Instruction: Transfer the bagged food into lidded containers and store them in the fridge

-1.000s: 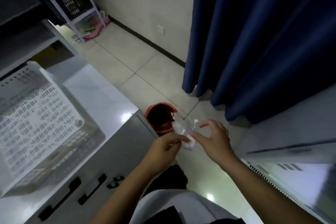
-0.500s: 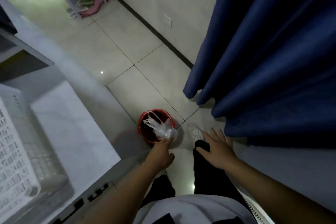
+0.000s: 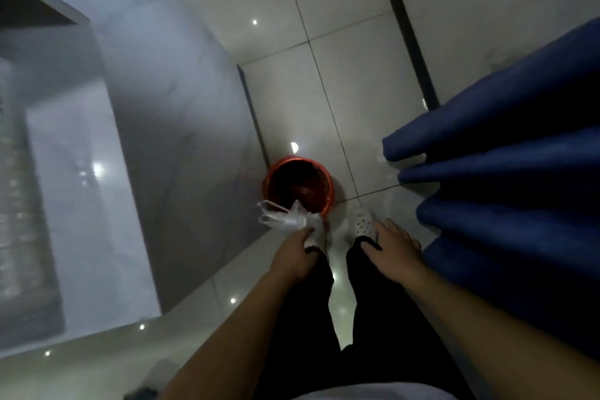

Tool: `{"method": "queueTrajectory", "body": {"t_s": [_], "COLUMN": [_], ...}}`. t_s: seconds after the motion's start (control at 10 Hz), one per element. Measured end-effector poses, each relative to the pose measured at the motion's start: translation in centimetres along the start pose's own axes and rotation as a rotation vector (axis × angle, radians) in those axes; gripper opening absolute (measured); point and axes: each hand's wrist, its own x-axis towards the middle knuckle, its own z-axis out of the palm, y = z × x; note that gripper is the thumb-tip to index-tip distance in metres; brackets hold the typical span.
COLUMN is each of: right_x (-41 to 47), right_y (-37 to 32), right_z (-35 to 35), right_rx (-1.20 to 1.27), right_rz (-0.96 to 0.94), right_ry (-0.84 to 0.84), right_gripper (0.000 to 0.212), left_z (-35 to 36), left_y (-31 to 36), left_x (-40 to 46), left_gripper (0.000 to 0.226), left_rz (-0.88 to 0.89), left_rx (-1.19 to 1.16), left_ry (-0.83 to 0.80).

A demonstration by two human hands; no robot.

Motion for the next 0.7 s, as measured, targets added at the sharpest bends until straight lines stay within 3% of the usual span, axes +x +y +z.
{"method": "queueTrajectory", "body": {"t_s": [0.1, 0.2, 0.3, 0.4, 0.5, 0.6, 0.7], "right_x": [6.1, 10.8, 13.9, 18.4, 21.5, 24.3, 24.7], "right_y": [1.0, 1.7, 1.4, -0.1, -0.1, 1.1, 2.0], "right_z": [0.4, 2.2, 4.4, 7.2, 9.0, 10.3, 9.1], "right_rx": [-0.044, -0.102, -0.101, -0.019, 0.019, -0.006, -0.107], "right_rz": [0.038, 0.061, 0.005, -0.052, -0.070, -0.063, -0.052], "right_ry": [0.009, -0.037, -0.069, -0.109, -0.121, -0.133, -0.088], "right_gripper": [0.063, 0.072, 0.069, 0.066, 0.066, 0.067, 0.068], "left_z": [1.2, 2.6, 3.6, 5.1, 6.1, 7.4, 8.2], "left_y": [-1.5, -4.2, -6.4, -9.1, -11.1, -12.8, -12.8], "left_x": [6.1, 12.6, 18.0, 24.4, 27.9, 30.7, 30.1], "left_gripper": [0.055, 0.038, 0.036, 0.049, 0.099, 0.108, 0.100], "left_rz": [-0.022, -0.065, -0.082, -0.145, -0.279, -0.354, -0.315], "left_rx": [-0.013, -0.010, 0.011, -0.051, -0.184, -0.181, -0.153], "left_ry": [0.004, 0.005, 0.017, -0.013, -0.081, -0.052, -0.028]}}
